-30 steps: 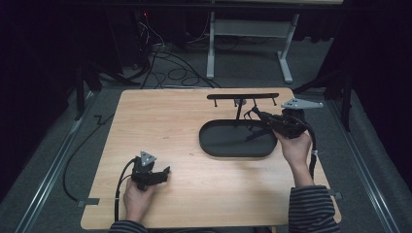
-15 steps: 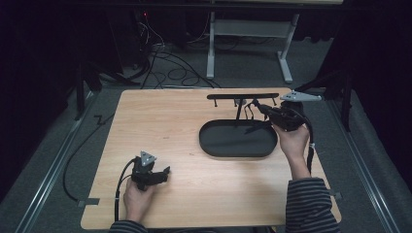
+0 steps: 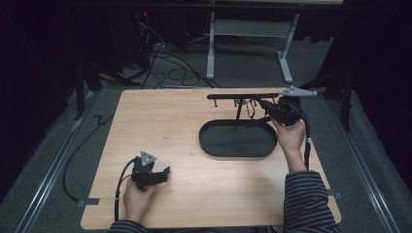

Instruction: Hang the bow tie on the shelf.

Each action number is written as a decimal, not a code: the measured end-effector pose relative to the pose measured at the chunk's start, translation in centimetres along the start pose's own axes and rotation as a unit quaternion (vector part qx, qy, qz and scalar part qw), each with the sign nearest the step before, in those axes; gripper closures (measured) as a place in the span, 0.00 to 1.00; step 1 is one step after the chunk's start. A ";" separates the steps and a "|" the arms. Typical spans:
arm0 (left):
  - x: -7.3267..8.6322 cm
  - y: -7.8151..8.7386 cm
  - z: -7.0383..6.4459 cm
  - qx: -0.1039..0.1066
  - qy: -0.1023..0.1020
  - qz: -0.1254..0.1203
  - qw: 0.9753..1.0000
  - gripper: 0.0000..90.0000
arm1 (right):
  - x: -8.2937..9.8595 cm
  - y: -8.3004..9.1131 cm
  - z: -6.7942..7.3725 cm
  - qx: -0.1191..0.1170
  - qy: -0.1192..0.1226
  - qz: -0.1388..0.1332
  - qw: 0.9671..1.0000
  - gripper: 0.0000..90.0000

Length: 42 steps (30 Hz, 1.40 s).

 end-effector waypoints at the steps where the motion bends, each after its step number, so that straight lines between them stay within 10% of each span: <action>1: 0.0 0.0 0.0 0.000 0.000 0.000 1.000 0.25 | 0.1 -0.1 -0.2 0.003 -0.001 0.003 1.000 1.00; 23: 0.0 0.0 0.0 0.000 0.000 0.000 1.000 0.25 | 1.0 -1.2 -0.8 0.017 -0.004 0.023 1.000 1.00; 42: 0.0 0.0 0.0 0.000 0.000 0.000 1.000 0.25 | 0.5 1.5 -0.2 -0.007 -0.007 0.005 1.000 0.77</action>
Point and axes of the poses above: each handheld gripper's, and its own axes: y roughly backward along the jaws, x roughly out of its underside, z roughly to its left, the point moved 10 cm from there along -y, roughly forward along the jaws, and after that the axes turned 2 degrees about -z, right-handed, at the moved point
